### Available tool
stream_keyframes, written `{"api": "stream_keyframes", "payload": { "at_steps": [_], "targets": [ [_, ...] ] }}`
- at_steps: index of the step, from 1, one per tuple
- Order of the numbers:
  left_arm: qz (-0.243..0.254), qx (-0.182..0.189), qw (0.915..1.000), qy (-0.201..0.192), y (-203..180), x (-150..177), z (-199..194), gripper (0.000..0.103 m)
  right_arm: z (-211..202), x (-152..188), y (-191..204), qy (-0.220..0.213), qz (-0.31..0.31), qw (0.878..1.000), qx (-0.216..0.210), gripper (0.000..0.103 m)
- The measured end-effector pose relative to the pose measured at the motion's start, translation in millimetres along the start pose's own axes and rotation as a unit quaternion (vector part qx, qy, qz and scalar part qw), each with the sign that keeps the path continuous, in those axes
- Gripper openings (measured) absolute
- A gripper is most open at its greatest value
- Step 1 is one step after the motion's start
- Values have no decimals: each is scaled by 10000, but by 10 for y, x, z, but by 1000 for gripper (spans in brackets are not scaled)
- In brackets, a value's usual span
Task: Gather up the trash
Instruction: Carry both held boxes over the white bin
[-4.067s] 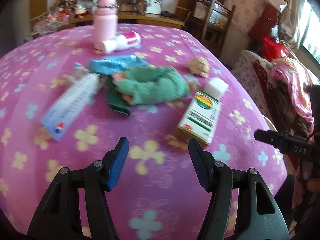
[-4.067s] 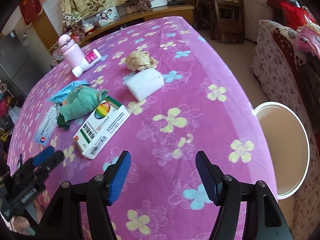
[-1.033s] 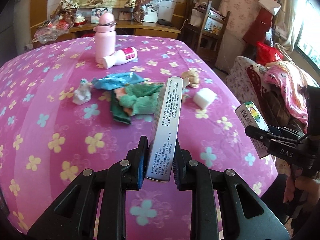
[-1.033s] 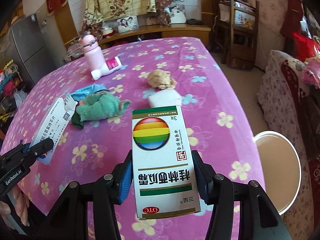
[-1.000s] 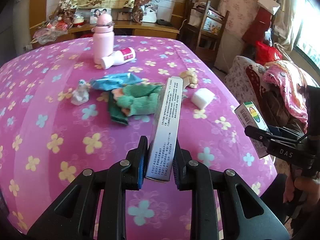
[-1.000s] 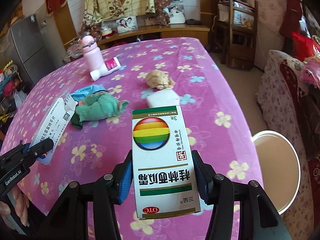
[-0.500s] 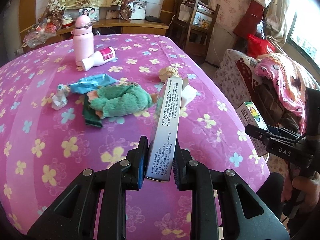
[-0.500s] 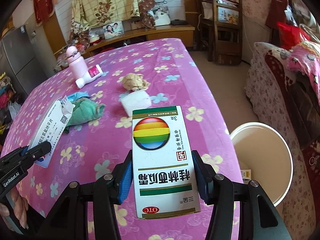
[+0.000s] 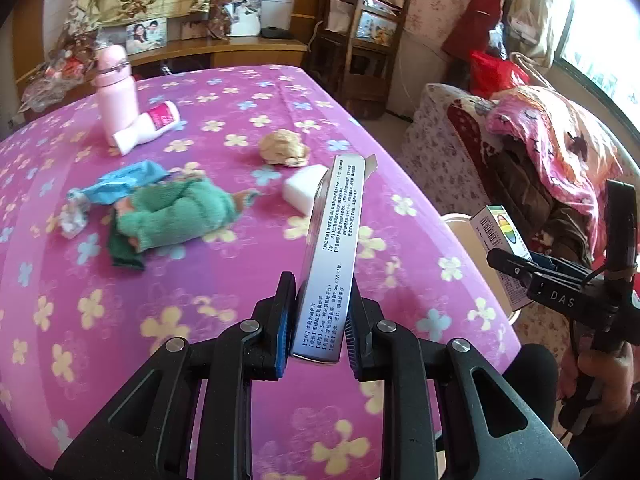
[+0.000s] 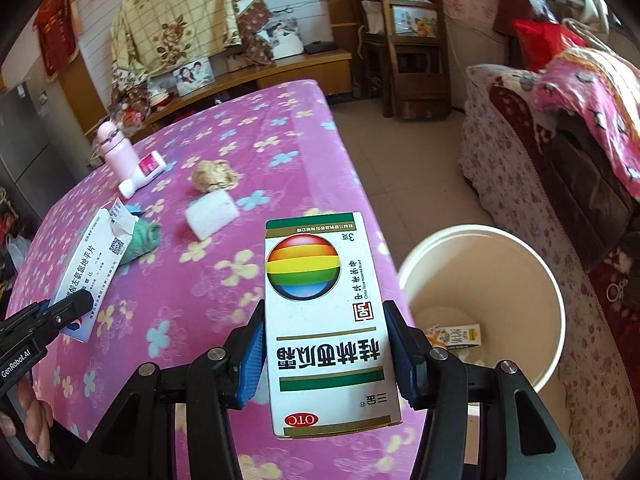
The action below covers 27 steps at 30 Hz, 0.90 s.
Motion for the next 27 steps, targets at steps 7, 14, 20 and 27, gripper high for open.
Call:
{"api": "stream_keyframes", "payload": {
  "at_steps": [7,14,20,27],
  "targets": [
    [20,268,9994,231,-276,43,187,20,-26,138,-396,67,307,9994,165,52],
    [58,610,9965,573,-677,106,442,20,-61,250,-751,71,589,9978,281,52],
    [209,832,9930,811,-1099,152,656,20,-4,382,-1102,165,901,9953,323,52],
    [334,1021,9879,1116,-1535,240,943,20,150,517,-1371,360,1105,9926,347,52]
  ]
}}
Point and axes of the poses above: each gripper's, at about its wrist camera, not at the fingertips, and z roughly the way its jaws point, y to its left, x to its underside, the point moved 10 cm from there along z, roughly the way its jaws point, and after that the axes turned 8 degrees about -z, right-handed, at the moved point
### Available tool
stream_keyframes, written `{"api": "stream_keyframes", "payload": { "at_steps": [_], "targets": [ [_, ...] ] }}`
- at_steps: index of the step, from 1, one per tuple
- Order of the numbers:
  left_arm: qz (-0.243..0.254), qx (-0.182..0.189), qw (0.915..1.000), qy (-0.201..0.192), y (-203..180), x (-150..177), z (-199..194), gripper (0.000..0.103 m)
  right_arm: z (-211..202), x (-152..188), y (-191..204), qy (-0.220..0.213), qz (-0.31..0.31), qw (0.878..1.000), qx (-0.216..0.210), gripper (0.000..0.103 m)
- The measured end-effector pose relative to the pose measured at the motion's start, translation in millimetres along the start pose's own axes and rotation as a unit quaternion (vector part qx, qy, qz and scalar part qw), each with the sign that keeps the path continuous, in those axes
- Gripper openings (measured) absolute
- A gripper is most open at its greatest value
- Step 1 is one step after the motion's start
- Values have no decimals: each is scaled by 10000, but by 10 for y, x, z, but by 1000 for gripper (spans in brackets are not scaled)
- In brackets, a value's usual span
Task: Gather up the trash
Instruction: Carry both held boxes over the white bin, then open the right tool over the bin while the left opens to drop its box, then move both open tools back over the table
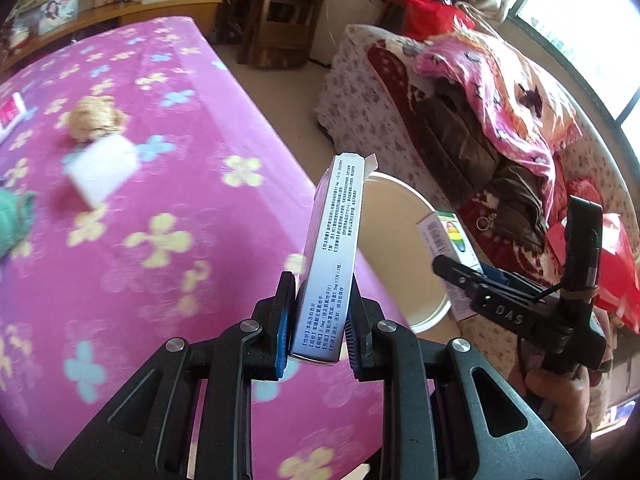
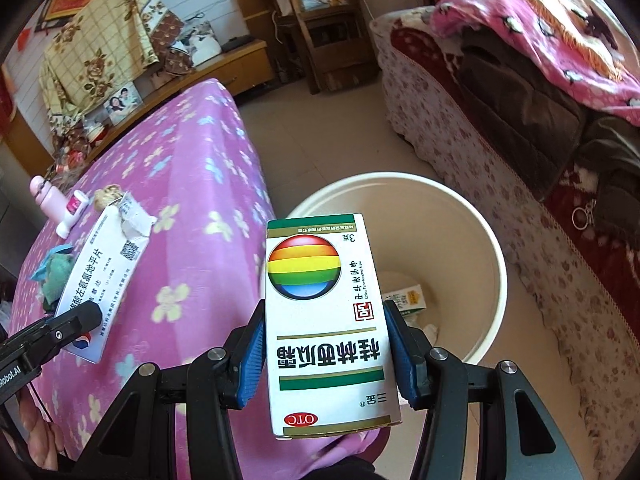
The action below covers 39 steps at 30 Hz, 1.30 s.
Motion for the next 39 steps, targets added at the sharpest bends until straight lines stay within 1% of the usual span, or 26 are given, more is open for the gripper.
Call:
{"api": "stream_keyframes", "payload": {
  "at_steps": [9,17,19,21,22,23,24,25,26,30,34,39],
  "targets": [
    [108,51,9997,210,-289,-13,370,20,192,38,-212,226,159,9996,-37,52],
    [142,100,9996,238,-422,-17,536,20,264,62,-385,334,224,9991,116,52],
    [141,179,9994,244,-462,-19,555,20,290,73,-419,387,260,9988,158,53],
    [144,318,9991,236,-507,-17,554,23,318,84,-459,457,322,9982,215,54],
    [148,373,9989,240,-533,-14,553,33,321,93,-487,485,375,9977,273,55],
    [142,438,9986,243,-561,-10,549,50,319,97,-499,488,402,9976,290,56],
    [102,505,9984,219,-572,-11,538,57,314,98,-504,479,428,9975,289,60],
    [72,550,9983,191,-583,-19,528,61,305,97,-511,463,456,9975,278,63],
    [40,595,9981,167,-587,-26,513,61,291,94,-518,438,487,9975,274,64],
    [7,555,9983,157,-533,-23,456,61,245,80,-512,398,512,9976,259,64],
    [-34,365,9993,72,-393,-14,355,61,195,70,-435,366,431,9982,216,64],
    [-56,-6,9999,-120,-121,30,154,61,138,39,-289,284,323,9990,146,64]
  ]
}}
Point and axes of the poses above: each gripper's, at about its wrist camera, not at the fingertips, and z roughly the way its jaws point, y to its left, x to its underside, the point moved 10 cm from there along z, roughly the way its jaws point, and after that the axes turned 8 degrees about -z, right-handed, at the moved point
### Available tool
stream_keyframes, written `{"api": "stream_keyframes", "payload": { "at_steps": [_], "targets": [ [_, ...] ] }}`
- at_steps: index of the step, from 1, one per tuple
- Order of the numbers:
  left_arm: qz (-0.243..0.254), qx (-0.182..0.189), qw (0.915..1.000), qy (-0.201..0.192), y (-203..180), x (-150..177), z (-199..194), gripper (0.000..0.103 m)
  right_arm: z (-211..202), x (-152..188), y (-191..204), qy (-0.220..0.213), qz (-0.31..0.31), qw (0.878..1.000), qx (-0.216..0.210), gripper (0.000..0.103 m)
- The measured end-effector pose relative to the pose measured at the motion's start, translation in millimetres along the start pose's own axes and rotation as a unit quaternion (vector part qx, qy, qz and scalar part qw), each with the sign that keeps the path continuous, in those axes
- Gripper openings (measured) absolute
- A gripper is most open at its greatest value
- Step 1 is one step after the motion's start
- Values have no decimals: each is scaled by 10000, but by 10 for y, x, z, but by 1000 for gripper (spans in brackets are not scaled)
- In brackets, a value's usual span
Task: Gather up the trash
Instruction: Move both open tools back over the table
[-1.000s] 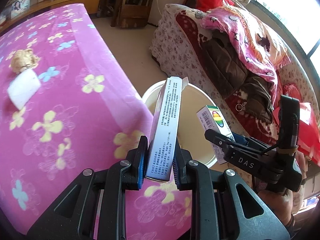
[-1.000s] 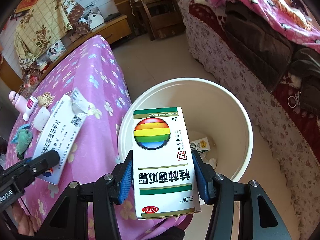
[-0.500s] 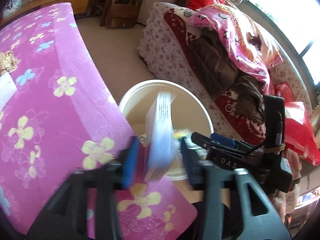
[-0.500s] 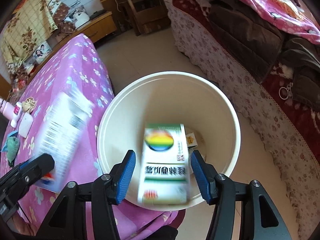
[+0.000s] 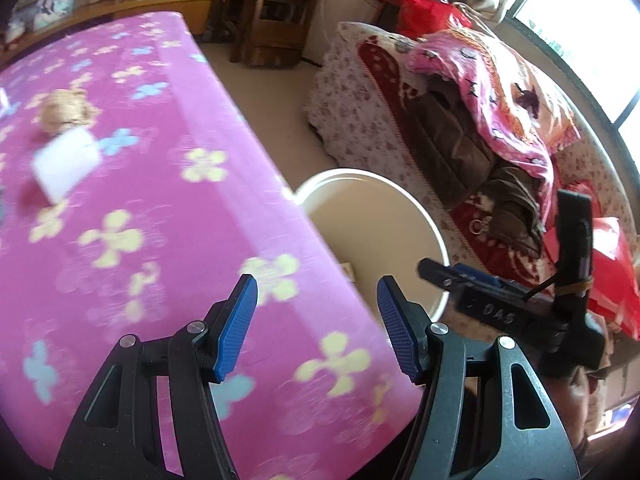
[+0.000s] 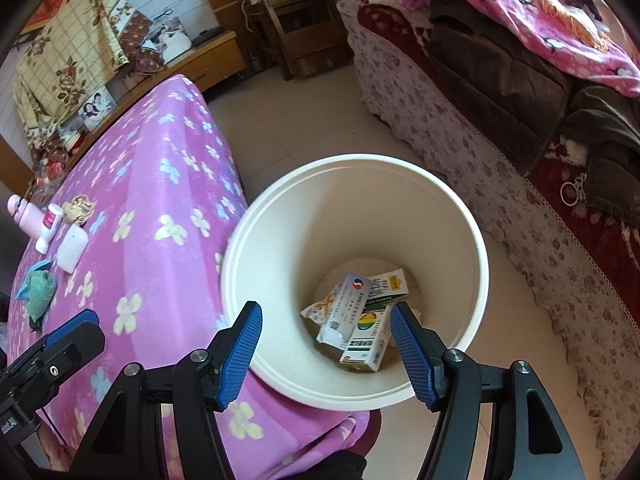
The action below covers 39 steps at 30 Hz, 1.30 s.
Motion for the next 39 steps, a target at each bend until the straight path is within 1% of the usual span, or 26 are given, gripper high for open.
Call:
{"api": "stream_keyframes", "payload": {
  "at_steps": [4,9,18,21,24,27,30,32,33,36,39],
  "targets": [
    [89,-378,9991,-147,238,33,-177,61,-62,-28,181,-66,-125,9999,-44,64],
    [94,-688,9966,-443,538,40,-468,61,-118,-70,484,-126,-320,9993,-143,64],
    [-24,-1107,9907,-786,1065,76,-955,61,-158,-102,1277,-191,-862,9953,-398,64],
    [-175,-1219,9885,-878,1313,97,-1113,61,-162,-104,1558,-219,-1041,9931,-493,64],
    [-396,-1366,9845,-1023,1622,128,-1290,61,-149,-77,1904,-242,-1283,9897,-583,64],
    [-672,-1560,9782,-1195,1987,178,-1477,61,-119,-39,2187,-225,-1472,9866,-661,65],
    [-986,-1799,9701,-1294,2393,249,-1637,61,-82,9,2487,-210,-1667,9829,-747,66],
    [-1197,-2018,9627,-1346,2689,312,-1737,61,-62,48,2683,-203,-1800,9798,-842,66],
    [-1262,-2088,9601,-1364,2787,334,-1770,61,-50,68,2788,-215,-1865,9782,-883,66],
    [-1487,-2403,9486,-1424,3164,428,-1893,61,-9,120,3044,-239,-2054,9734,-988,68],
    [-1663,-2559,9412,-1448,3408,477,-1960,61,35,184,3239,-239,-2186,9696,-1068,68]
  ]
}}
Point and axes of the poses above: each gripper's, at about its wrist camera, not at the fingertips, and z roughly the way its jaws point, y to its left, x to its underside, the point moved 10 cm from there along z, roughly the way its jaws point, and after that the axes turned 8 degrees about -z, right-handed, at the moved point
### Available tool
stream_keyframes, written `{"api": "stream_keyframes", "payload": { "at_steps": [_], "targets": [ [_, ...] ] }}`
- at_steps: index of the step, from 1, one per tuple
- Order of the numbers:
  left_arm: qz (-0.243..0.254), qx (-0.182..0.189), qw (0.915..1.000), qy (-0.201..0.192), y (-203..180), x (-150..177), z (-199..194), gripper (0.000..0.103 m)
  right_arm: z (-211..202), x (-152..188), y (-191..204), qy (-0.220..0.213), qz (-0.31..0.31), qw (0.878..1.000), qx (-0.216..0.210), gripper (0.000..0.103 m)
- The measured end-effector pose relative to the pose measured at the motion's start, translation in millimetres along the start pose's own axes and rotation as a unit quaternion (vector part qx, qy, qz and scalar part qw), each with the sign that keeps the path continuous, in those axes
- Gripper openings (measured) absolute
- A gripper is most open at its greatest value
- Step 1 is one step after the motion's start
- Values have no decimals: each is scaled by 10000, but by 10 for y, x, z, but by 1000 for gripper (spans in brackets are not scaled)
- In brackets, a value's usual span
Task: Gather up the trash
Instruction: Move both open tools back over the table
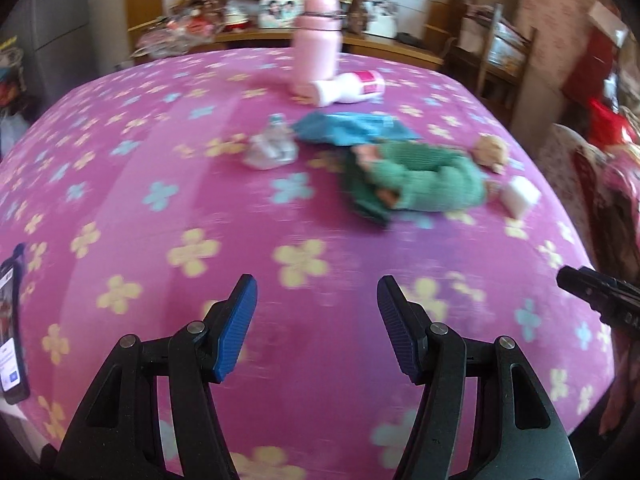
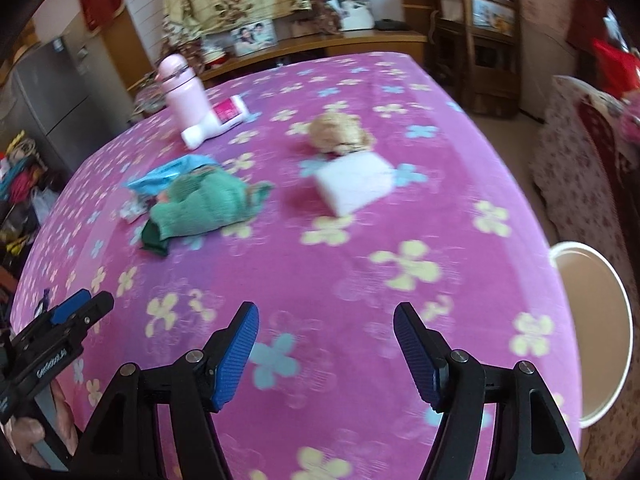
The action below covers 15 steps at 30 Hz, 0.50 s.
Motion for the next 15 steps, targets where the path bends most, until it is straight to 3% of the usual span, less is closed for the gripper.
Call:
{"api": "stream_keyframes", "payload": {
  "at_steps": [5,15],
  "targets": [
    [-107,-171,9998,-54,188,-55,65,61,127,-10,199,66,-180,9998,-25,68],
    [46,-264,9995,-156,91,-111,92,61,144,-27,192,24,-251,9996,96,68]
  ]
}}
Point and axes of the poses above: each gripper's, at about its wrist camera, not at the fingertips, and z roughly the way its jaws point, y to its left, x to its underside, the point moved 10 cm from there along z, roughly the way its jaws point, and after that the axes turned 8 degrees about -z, right-handed, at the moved point
